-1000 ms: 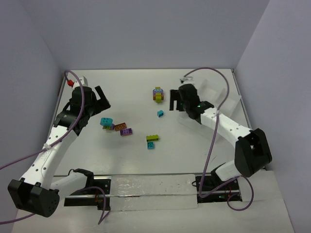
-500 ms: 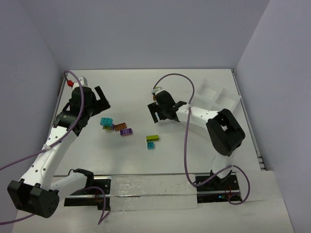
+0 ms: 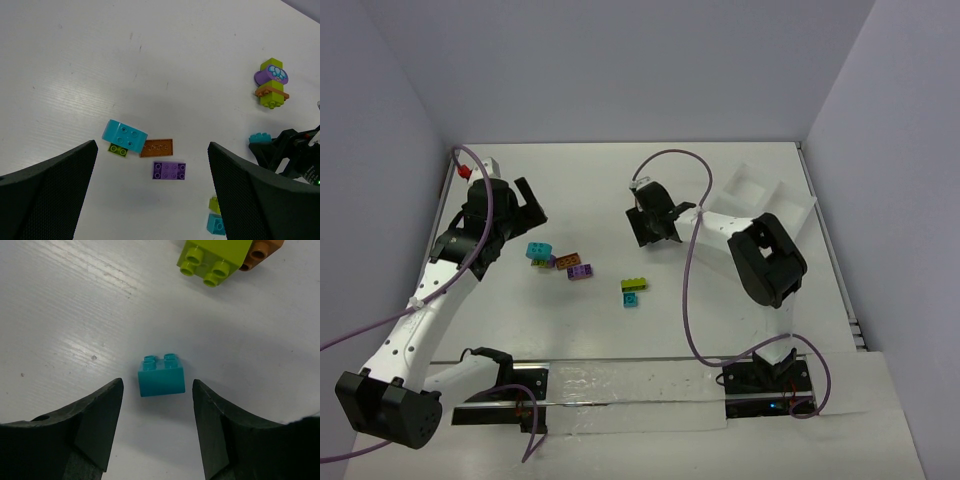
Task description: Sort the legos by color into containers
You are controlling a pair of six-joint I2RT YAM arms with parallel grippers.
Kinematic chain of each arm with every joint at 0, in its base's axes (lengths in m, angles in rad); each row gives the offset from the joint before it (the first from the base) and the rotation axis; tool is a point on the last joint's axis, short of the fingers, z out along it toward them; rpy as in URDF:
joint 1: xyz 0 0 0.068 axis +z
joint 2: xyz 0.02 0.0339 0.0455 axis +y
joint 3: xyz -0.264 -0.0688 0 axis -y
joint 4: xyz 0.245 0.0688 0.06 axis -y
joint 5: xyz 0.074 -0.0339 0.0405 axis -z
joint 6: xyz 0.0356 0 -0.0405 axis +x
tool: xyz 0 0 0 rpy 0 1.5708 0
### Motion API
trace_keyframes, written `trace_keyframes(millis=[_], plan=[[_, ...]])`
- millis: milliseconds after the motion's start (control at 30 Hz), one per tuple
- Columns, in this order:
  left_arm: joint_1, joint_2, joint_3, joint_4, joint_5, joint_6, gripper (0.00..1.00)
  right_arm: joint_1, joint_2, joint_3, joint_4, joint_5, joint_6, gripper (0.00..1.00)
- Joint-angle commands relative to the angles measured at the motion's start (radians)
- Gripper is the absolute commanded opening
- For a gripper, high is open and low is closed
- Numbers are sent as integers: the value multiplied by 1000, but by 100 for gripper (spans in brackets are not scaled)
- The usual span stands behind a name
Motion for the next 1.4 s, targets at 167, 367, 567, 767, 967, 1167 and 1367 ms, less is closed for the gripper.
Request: trace_keyframes(millis=[167,367,567,767,967,1167,1367], plan=[[-6,0,31,8,-23,9,99,-23,31,64,10,-3,-8,49],[-6,5,26,20,-10,2,99,-24,-84,3,42,-4,31,25],[-6,0,22,20,-11,6,99,-58,-314,-147,106,62,124,25],[-6,-8,23,21,-13,7,99,-132,-502,-267,134,140,210,26],[-6,-8,10,28,-17,1,99,-264,-580,-357,97,232,345,26],[-6,0,18,9,-43,-1,99,-365,-550,-393,104,214,406,32],[-6,-8,30,6,-34,2,99,-371,-478,-288,42,218,390,95]])
